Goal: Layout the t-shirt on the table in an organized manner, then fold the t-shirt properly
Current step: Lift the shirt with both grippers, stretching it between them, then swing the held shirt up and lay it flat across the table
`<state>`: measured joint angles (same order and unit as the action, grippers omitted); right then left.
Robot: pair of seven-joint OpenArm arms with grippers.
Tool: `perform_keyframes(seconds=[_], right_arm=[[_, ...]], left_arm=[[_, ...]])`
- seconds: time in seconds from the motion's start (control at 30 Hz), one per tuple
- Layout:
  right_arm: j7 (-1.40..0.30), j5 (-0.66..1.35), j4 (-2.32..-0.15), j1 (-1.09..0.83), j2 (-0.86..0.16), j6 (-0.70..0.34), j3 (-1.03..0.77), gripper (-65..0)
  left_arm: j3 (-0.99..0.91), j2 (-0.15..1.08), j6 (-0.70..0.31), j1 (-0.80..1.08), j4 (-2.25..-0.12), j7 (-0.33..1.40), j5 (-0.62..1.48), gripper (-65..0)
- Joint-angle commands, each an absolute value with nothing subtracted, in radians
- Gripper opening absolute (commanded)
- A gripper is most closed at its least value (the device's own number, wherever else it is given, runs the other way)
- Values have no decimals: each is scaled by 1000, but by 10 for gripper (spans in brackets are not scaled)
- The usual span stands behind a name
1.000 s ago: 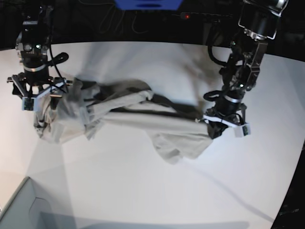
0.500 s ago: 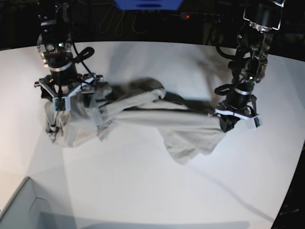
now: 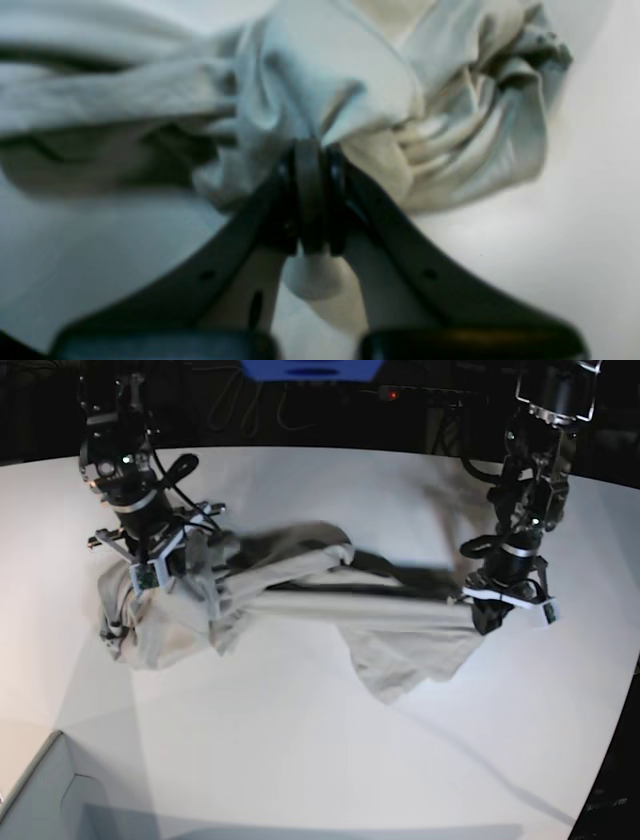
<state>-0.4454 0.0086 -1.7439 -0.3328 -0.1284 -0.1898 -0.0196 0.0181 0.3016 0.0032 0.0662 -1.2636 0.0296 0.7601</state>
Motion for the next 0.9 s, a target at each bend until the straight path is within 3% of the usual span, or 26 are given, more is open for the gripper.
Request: perform_keyframes(seconds=[0.0, 0.33, 0.5, 0.63, 0.87], right_arm=[[-420, 5, -1791, -346, -133, -196, -53, -650], [-407, 5, -2006, -476, -85, -200, -259, -650], [-277, 5, -2012, -496, 1, -219, -366, -650], [-213, 5, -2017, -501, 41, -305, -386, -650], [-208, 5, -2015, -403, 48, -312, -348, -650]], left_arm=[[-5, 317, -2, 50, -1282, 1, 760, -648], [-189, 325, -4, 110, -1379, 2, 762, -648], [-257, 325, -4, 125, -1448, 2, 762, -648], [-282, 325, -4, 134, -1475, 2, 762, -648], [-275, 317, -4, 77, -1465, 2, 762, -646]])
